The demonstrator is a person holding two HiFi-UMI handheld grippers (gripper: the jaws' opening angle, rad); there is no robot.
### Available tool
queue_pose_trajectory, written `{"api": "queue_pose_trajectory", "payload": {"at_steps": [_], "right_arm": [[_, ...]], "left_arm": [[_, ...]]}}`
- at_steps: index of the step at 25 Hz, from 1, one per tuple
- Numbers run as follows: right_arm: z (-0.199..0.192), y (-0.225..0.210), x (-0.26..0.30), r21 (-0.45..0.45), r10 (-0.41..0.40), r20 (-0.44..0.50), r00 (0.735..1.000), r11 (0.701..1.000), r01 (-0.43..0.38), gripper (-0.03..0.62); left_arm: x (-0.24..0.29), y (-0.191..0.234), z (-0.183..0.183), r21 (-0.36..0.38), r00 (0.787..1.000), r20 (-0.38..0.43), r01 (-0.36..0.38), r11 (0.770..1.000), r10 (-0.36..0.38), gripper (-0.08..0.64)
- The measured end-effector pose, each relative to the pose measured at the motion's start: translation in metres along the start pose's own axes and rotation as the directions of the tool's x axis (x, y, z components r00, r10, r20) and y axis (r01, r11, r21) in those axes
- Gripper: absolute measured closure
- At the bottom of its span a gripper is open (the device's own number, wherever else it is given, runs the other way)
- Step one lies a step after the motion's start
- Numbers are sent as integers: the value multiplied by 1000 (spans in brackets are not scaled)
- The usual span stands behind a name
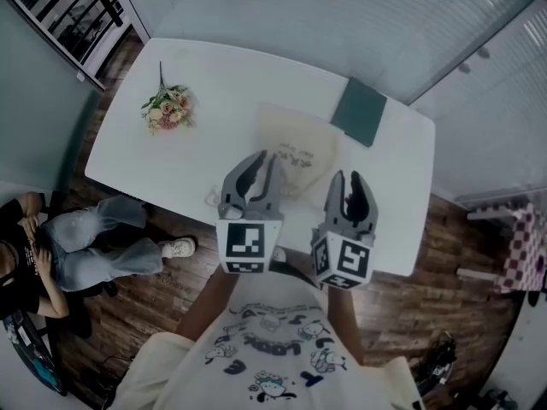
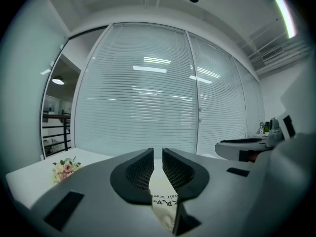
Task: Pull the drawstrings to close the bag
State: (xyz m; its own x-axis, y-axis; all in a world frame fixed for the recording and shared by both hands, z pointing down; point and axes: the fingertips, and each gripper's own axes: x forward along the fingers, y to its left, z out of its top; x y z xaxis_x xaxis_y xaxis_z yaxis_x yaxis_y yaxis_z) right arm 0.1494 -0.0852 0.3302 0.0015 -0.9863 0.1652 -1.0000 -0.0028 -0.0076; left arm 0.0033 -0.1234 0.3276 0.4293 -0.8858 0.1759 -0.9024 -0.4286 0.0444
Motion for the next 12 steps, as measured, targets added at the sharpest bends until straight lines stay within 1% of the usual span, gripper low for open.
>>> {"api": "queue_pose_trajectory", "payload": {"at_steps": [7, 12], "right_arm": [[5, 5, 1, -17, 7, 8, 1000, 1000, -7, 483], [3, 3, 2, -12, 9, 4, 1000, 1000, -9, 483]], "left_arm": [[3, -3, 3, 11, 1000, 3, 1, 1000, -1, 469], [4, -10, 2, 21, 1000, 2, 6, 1000, -6, 468]]}}
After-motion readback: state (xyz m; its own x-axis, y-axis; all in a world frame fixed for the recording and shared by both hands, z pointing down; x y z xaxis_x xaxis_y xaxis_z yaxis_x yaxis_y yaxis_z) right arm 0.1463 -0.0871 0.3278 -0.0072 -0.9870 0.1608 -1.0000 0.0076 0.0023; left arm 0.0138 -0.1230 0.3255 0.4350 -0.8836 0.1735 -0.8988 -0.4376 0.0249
